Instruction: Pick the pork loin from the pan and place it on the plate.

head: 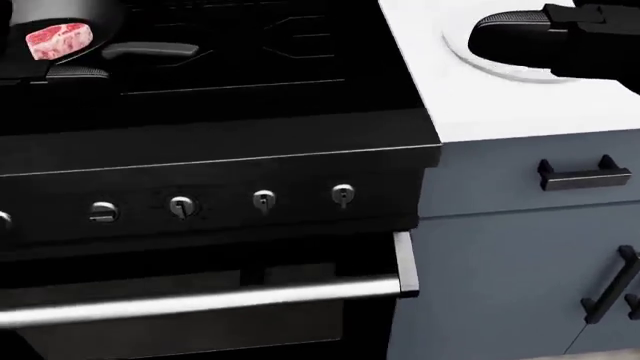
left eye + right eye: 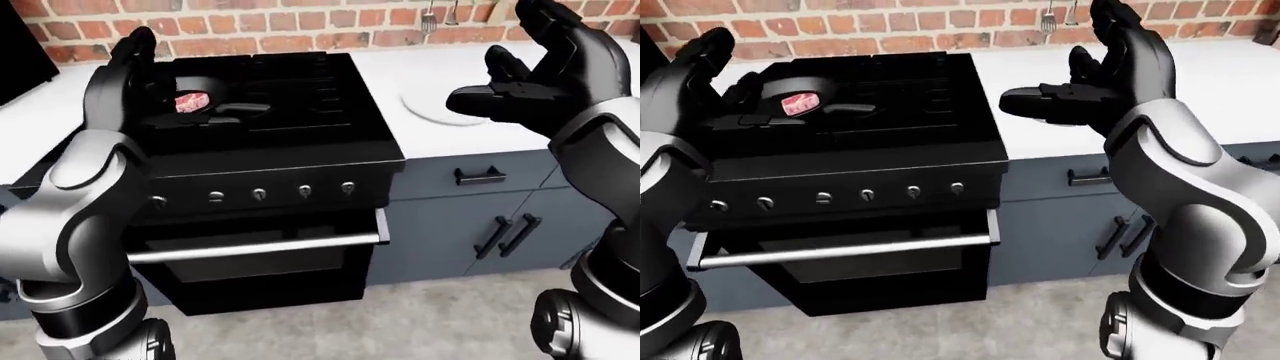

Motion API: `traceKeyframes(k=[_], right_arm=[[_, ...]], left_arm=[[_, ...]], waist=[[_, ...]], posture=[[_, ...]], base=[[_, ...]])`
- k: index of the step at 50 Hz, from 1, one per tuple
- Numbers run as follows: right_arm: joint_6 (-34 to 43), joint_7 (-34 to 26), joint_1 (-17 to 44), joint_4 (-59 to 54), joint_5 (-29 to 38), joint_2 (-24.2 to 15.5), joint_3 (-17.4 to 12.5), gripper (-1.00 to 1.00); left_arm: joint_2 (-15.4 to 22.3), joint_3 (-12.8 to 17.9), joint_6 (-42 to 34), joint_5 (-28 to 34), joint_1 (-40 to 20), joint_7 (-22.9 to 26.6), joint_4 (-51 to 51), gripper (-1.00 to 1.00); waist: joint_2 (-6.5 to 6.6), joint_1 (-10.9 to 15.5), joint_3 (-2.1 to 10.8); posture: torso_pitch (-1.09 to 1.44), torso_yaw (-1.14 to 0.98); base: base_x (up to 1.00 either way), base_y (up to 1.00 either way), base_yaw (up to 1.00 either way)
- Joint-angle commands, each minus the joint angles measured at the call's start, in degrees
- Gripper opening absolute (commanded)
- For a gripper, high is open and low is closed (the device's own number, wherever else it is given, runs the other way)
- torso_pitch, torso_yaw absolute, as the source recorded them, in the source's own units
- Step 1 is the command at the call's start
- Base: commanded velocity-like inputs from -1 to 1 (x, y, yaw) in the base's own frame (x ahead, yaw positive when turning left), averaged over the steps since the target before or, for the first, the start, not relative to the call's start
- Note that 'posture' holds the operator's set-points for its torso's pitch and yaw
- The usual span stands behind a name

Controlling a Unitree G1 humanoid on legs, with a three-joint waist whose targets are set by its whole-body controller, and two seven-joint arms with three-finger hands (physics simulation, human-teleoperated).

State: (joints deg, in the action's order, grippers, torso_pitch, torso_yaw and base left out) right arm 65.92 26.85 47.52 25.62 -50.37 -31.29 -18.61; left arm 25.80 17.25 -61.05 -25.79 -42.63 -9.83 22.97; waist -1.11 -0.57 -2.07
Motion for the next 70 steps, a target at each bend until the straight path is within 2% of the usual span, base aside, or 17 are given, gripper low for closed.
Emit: traceKeyframes(k=[1,4,6,7,8,20,21,23,28,31,32,34,41,48,51,68,70], right_arm=[[-1.5,-0.27,1.32,0.65,-0.16,-0.35,-0.16,1.0],[-1.36,-0.14,1.52,0.63,-0.36,-0.41,-0.28,1.0],[-1.52,-0.19,1.51,0.51,-0.33,-0.48,-0.2,1.0],[-1.56,-0.22,1.54,0.45,-0.34,-0.53,-0.19,1.0],[-1.48,-0.16,1.61,0.45,-0.44,-0.56,-0.26,1.0],[-2.26,-0.59,1.24,0.24,0.05,-0.32,0.18,1.0],[-2.06,-0.49,1.33,0.31,-0.06,-0.31,0.06,1.0],[-1.85,-0.38,1.49,0.38,-0.18,-0.31,0.02,1.0],[-1.78,-0.32,1.38,0.63,-0.28,-0.3,0.08,1.0],[-1.72,-0.37,1.58,0.61,-0.21,-0.42,0.08,1.0],[-1.75,-0.42,1.59,0.6,-0.14,-0.45,0.13,1.0],[-1.56,-0.37,1.78,0.55,-0.18,-0.48,0.07,1.0],[-1.98,-0.77,1.58,0.45,0.26,-0.44,0.21,1.0],[-2.05,-1.05,1.21,0.78,0.41,-0.17,0.2,1.0],[-2.12,-1.16,1.19,0.72,0.51,-0.12,0.13,1.0],[-1.54,-0.69,1.66,0.8,0.53,-0.37,0.34,1.0],[-1.74,-0.78,1.56,0.71,0.82,-0.24,0.24,1.0]], left_arm=[[0.91,0.86,1.52,0.25,-1.46,-0.32,0.96,1.0],[0.94,0.8,1.54,0.16,-1.57,-0.4,0.85,1.0],[0.95,0.73,1.52,0.14,-1.68,-0.44,0.79,1.0],[0.9,0.68,1.76,0.19,-1.53,-0.41,0.69,1.0],[0.84,0.6,1.89,0.23,-1.42,-0.41,0.68,1.0],[0.83,0.61,2.18,0.27,-1.36,-0.34,0.44,1.0],[0.79,0.52,2.4,0.34,-1.14,-0.27,0.43,1.0],[0.8,0.53,2.18,0.27,-1.34,-0.32,0.48,1.0],[0.85,0.64,1.68,0.07,-1.52,-0.46,0.84,1.0],[0.84,0.55,1.75,0.07,-1.57,-0.47,0.77,1.0],[0.83,0.58,1.65,0.02,-1.68,-0.5,0.77,1.0],[0.9,0.63,1.77,0.03,-1.71,-0.45,0.59,1.0],[0.79,0.48,1.87,0.0,-1.59,-0.5,0.67,1.0],[0.62,0.47,1.83,0.02,-1.46,-0.58,0.89,1.0],[0.55,0.42,1.91,0.03,-1.42,-0.6,0.91,1.0],[0.75,0.54,1.68,-0.18,-1.58,-0.58,0.98,1.0],[0.8,0.62,1.95,-0.14,-1.4,-0.48,0.87,1.0]], waist=[[-0.23,0.18,0.6],[3.03,-0.23,0.91],[7.39,-0.61,3.46],[5.14,0.17,1.57],[5.56,0.14,0.76],[-2.72,1.28,0.53],[-0.93,0.69,0.74],[-2.61,0.83,1.23],[-0.61,0.31,0.67],[3.1,-0.16,0.77],[6.34,-0.21,1.73],[5.81,0.22,0.12],[2.96,0.35,-1.29],[0.98,1.13,-1.01],[-1.69,1.88,-0.39],[0.75,2.65,1.52],[0.62,1.72,0.35]], posture=[[0.0,0.0],[0.0,0.0],[0.0,0.0],[0.0,0.0],[0.0,0.0],[0.0,0.0],[0.0,0.0],[0.0,0.0],[0.0,0.0],[0.0,0.0],[0.0,0.0],[0.0,0.0],[0.0,0.0],[0.0,0.0],[0.0,0.0],[0.0,0.0],[0.0,0.0]], base=[[0.12,0.41,0.0],[0.14,0.41,0.0],[0.14,0.41,0.0],[0.13,0.41,0.0],[0.14,0.41,0.0],[0.14,0.41,0.0],[0.12,0.41,0.0],[0.13,0.41,0.0],[0.13,0.41,0.0],[0.13,0.38,0.0],[0.1,0.23,0.0],[0.04,0.06,0.0],[0.0,0.0,0.0],[0.0,0.0,0.0],[0.0,0.0,0.0],[0.0,0.0,0.06],[0.0,0.0,1.0]])
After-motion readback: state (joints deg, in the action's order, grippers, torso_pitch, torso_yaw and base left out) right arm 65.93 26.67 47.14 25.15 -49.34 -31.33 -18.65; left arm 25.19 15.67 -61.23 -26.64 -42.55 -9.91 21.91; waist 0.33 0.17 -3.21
